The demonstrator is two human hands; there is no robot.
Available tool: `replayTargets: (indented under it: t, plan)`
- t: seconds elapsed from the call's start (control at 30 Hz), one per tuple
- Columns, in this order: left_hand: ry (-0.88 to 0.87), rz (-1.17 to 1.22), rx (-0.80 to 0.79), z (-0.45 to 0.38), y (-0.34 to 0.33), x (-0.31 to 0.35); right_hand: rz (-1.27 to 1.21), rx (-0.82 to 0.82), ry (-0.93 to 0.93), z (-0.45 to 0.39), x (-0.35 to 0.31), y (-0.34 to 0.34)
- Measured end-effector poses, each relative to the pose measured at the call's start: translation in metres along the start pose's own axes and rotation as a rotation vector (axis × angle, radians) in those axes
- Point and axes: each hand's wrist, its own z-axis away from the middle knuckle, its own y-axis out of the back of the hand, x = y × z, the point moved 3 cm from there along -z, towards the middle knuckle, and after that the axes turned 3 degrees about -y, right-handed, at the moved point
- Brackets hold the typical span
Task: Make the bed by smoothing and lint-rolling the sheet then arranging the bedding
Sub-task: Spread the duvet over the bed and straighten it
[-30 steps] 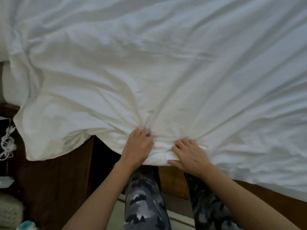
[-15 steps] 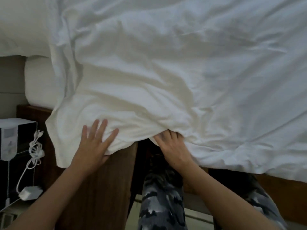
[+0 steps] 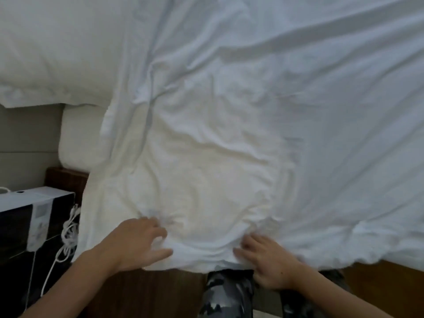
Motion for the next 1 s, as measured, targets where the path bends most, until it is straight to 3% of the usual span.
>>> replayTargets:
  t: [0.07,0.13,0.2,0.27,0.37,0.43,0.53,0.7,0.83,0.9,1.0]
  plan:
    - [0.011,0.063,0.441,-0.012,0.041,-0.001,-0.039,0.189,-0.032,-0.006,0.0,0.015]
    - [0.114,0.076,0.903,-0.026,0.083,-0.019,-0.079,0.498,-0.086,-0.015,-0.001,0.033]
    - [0.327,0.152,1.115,-0.043,0.124,-0.037,-0.034,0.698,-0.167,-0.033,-0.005,0.052]
    - [0.48,0.376,1.09,-0.068,0.154,-0.049,0.027,0.674,-0.297,-0.057,0.001,0.06]
    - [0.592,0.632,0.992,-0.103,0.171,-0.052,0.098,0.387,-0.412,-0.091,0.01,0.058]
    - [0.633,0.506,1.006,-0.104,0.173,-0.052,0.146,0.295,-0.399,-0.101,0.008,0.053]
    - [0.68,0.292,1.179,-0.081,0.167,-0.059,0.091,0.273,-0.313,-0.1,-0.002,0.055]
    - [1.01,0.501,1.19,-0.079,0.148,-0.045,0.001,0.15,-0.378,-0.06,-0.011,0.05]
    - [0.68,0.29,1.021,-0.059,0.103,0.021,-0.099,0.16,-0.523,0.001,-0.003,0.055]
    - [0.589,0.315,0.89,-0.041,0.074,0.064,-0.163,0.086,-0.603,0.042,0.002,0.059]
    - [0.501,0.389,0.639,-0.011,0.037,0.128,-0.184,0.106,-0.684,0.108,0.008,0.076]
